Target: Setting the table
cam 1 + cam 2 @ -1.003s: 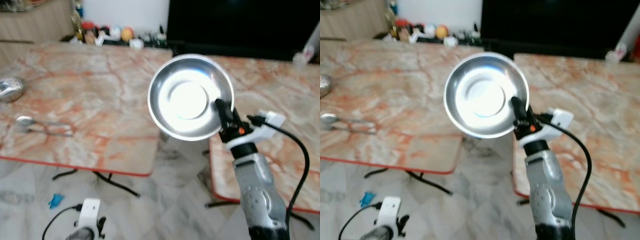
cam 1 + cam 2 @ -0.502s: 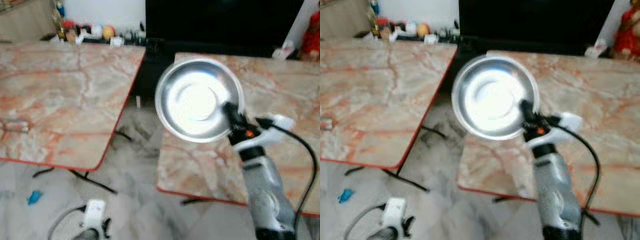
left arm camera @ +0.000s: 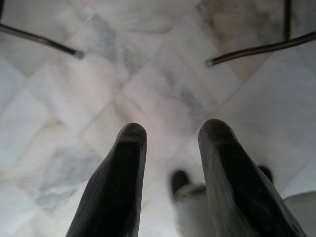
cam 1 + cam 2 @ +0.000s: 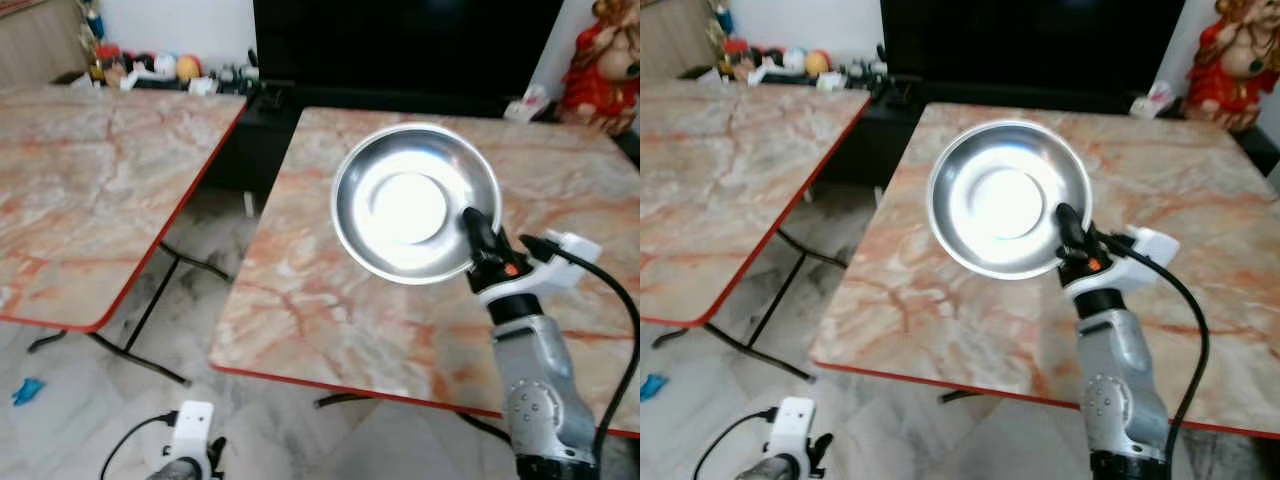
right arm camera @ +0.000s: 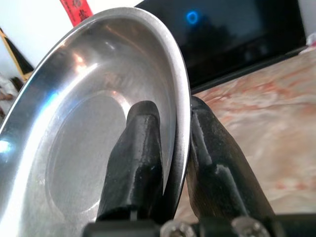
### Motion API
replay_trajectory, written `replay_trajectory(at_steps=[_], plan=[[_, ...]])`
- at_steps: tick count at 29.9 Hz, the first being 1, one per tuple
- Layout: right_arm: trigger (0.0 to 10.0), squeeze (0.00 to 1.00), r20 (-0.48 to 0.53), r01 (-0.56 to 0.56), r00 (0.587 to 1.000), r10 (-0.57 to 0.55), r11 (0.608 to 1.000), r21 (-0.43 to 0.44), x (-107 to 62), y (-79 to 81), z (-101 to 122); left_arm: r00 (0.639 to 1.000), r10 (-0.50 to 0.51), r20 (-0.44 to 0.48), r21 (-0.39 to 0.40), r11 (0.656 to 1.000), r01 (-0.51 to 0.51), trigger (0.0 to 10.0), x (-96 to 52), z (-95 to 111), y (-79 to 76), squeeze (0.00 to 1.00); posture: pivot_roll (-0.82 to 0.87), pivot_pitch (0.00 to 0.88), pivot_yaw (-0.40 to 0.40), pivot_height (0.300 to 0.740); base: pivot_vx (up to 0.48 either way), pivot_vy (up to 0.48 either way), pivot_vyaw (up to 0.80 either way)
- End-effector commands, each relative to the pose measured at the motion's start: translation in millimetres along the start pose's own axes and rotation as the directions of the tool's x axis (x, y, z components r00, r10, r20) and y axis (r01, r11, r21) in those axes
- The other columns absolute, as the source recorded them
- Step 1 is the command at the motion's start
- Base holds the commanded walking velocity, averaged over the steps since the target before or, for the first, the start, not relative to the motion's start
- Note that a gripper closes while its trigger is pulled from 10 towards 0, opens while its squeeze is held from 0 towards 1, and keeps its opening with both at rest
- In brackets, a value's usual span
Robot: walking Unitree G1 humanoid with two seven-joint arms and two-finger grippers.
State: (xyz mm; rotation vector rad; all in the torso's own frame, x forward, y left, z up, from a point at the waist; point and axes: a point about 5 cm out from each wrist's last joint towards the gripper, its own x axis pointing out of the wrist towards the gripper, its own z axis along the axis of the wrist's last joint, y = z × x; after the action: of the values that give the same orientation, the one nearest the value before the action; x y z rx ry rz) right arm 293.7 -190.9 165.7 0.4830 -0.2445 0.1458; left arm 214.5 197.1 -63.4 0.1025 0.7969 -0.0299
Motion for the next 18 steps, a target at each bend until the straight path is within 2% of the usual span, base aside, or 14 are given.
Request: replay_trajectory(at_steps=[1, 8, 15, 18], plan=[[10.0, 0.0, 0.021, -0.03, 0.999, 0.03, 1.0, 0.009, 3.6, 9.5, 2.9, 0.999, 0.011, -0.036, -0.003, 1.0, -0.011, 10.0, -2.5, -9.0, 5.1, 0.0, 0.0, 0.0, -0.006, 0.74, 0.0, 0.0, 0.0], [10.0, 0.0, 0.029, 0.013, 0.999, -0.012, 1.0, -0.011, 2.2, 1.1, 6.0, 0.999, 0.008, -0.038, -0.003, 1.0, -0.008, 10.0, -2.3, -8.8, 4.7, 0.0, 0.01, 0.0, -0.004, 0.74, 0.0, 0.0, 0.0], [10.0, 0.0, 0.033, 0.148, 0.989, -0.146, 0.986, -0.077, -7.5, -29.0, 16.7, 0.999, 0.009, -0.04, -0.004, 1.0, -0.009, 10.0, -2.6, -9.0, 6.5, 0.0, 0.0, 0.0, -0.001, 0.74, 0.0, 0.0, 0.0], [10.0, 0.0, 0.023, 0.182, 0.983, -0.181, 0.979, -0.088, -11.4, -36.1, 16.3, 0.999, 0.007, -0.043, 0.0, 1.0, -0.007, 10.0, -2.7, -9.3, 7.0, 0.0, 0.0, 0.0, 0.001, 0.74, 0.0, 0.0, 0.0]])
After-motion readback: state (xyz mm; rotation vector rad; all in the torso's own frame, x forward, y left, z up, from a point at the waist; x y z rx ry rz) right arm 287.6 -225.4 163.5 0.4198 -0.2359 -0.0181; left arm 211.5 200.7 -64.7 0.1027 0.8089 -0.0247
